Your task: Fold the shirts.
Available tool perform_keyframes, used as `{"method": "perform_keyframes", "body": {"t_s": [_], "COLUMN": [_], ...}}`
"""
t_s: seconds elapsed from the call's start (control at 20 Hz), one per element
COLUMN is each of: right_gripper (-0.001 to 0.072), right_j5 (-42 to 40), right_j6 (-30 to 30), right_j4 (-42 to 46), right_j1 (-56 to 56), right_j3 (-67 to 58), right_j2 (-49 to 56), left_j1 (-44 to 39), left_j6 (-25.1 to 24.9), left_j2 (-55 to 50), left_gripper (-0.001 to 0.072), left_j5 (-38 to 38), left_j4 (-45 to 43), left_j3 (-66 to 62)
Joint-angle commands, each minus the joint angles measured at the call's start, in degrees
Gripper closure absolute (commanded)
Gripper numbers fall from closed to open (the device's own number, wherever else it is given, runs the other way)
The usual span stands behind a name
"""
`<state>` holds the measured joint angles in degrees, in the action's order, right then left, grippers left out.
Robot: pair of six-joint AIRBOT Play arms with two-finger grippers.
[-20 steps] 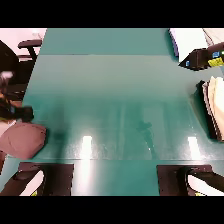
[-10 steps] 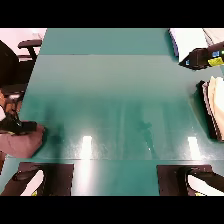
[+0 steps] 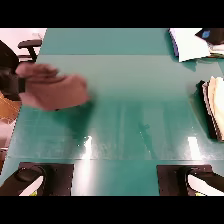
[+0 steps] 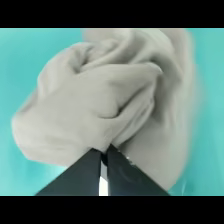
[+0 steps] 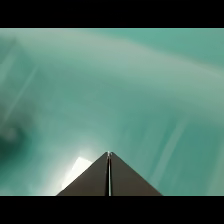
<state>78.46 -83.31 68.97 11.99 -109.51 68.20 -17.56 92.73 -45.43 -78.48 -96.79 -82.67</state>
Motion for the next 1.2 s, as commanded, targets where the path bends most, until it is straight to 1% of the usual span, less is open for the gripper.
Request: {"method": "perform_keyframes", "body": {"t_s": [0.0, 0.15, 0.25, 0.3, 0.4, 0.5, 0.55, 0.6, 0.65, 0.75, 0.85, 0.95, 1.05, 1.15], "right_gripper": [0.0696, 0.0696, 0.0696, 0.0696, 0.0696, 0.0696, 0.0696, 0.0696, 0.0696, 0.0696, 0.0696, 0.0696, 0.0696, 0.0696], "right_j5": [-1.53, -1.49, -0.5, 0.24, 1.6, 2.47, 2.8, 3.13, 3.41, 3.61, 3.67, 3.65, 3.58, 3.5], "right_j6": [-0.02, -0.07, -0.11, -0.33, -0.35, -0.37, -0.37, -0.37, -0.42, -0.46, -0.48, -0.48, -0.48, -0.48], "right_j4": [0.04, 0.0, 0.0, -0.07, -0.04, 0.02, 0.0, 0.0, -0.07, -0.46, -0.46, -0.46, -0.44, -0.44], "right_j1": [-2.16, -5.18, -7.1, -7.91, -9.14, -9.22, -9.2, -9.2, -9.2, -9.2, -9.2, -9.2, -9.2, -9.2], "right_j3": [-5.77, -7.23, -7.23, -7.23, -7.21, -6.86, -6.25, -5.38, -4.46, -2.51, -1.16, -0.33, 0.37, 1.68], "right_j2": [0.02, -0.48, -0.94, -1.07, -1.05, -1.07, -1.11, -1.11, -1.11, -1.09, -1.09, -1.07, -1.05, -1.07], "left_j1": [-11.8, -18.99, -24.35, -26.97, -32.2, -35.89, -36.79, -37.05, -36.57, -32.74, -25.27, -16.06, -7.41, -1.16], "left_j6": [0.09, -0.15, -0.59, -2.12, -5.42, -8.17, -9.31, -9.18, -9.2, -9.16, -9.01, -6.62, -6.03, -6.23], "left_j2": [-3.45, -13.09, -21.24, -25.22, -33.79, -39.98, -41.64, -42.38, -42.36, -42.36, -42.34, -42.45, -42.42, -42.42], "left_gripper": [0.0688, 0.0688, 0.0687, 0.0686, 0.0683, 0.0675, 0.0448, 0.0162, 0.0156, 0.0153, 0.0153, 0.0153, 0.0153, 0.0153], "left_j5": [1.7, 2.14, 4.17, 5.95, 11.8, 17.05, 19.12, 21.0, 21.92, 18.1, 13.62, 10.43, 9.44, 9.75], "left_j4": [-2.19, -1.88, 0.07, 2.36, 9.14, 15.41, 17.55, 18.36, 17.55, 14.95, 14.53, 14.84, 18.01, 22.88], "left_j3": [-10.23, -14.36, -15.39, -15.41, -15.41, -15.43, -15.43, -15.41, -15.61, -18.73, -21.16, -20.81, -17.25, -10.49]}}
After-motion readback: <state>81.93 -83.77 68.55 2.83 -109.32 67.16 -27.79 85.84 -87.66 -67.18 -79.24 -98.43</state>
